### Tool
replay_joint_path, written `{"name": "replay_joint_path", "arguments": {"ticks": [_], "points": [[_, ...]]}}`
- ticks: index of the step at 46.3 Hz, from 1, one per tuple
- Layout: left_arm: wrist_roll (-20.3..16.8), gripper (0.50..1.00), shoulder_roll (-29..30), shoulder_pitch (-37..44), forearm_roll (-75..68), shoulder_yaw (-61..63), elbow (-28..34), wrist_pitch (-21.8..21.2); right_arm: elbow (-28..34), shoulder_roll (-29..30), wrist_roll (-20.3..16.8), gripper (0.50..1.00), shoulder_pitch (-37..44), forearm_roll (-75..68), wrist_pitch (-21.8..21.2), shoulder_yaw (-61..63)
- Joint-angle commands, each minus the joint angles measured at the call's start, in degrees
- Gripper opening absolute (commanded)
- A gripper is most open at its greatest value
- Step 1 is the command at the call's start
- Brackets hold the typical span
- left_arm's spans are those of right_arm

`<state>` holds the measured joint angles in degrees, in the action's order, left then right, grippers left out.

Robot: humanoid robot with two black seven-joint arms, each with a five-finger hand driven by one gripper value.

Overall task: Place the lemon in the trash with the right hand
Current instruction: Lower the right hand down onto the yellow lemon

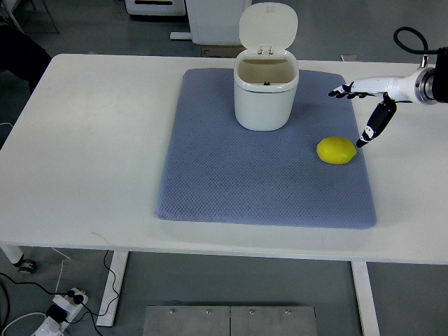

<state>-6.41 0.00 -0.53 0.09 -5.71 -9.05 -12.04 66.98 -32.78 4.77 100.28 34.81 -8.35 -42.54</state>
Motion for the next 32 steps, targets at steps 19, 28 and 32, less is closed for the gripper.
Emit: {"name": "replay_joint_path", "arguments": {"ticks": [19, 28, 32], "points": [[0.0, 1.000, 0.0, 0.0, 0.0, 0.0, 0.0, 0.0, 0.4, 3.6, -6.4, 0.908, 0.0, -0.1, -1.2, -0.3], [0.0, 1.000, 0.0, 0.0, 0.0, 0.0, 0.0, 0.0, 0.3, 4.9, -7.8, 0.859, 0.0, -0.1, -1.2, -0.4], [0.0, 1.000, 0.0, 0.0, 0.0, 0.0, 0.0, 0.0, 0.3, 5.1, -8.1, 0.859, -0.1, -0.3, -1.2, -0.3]]}}
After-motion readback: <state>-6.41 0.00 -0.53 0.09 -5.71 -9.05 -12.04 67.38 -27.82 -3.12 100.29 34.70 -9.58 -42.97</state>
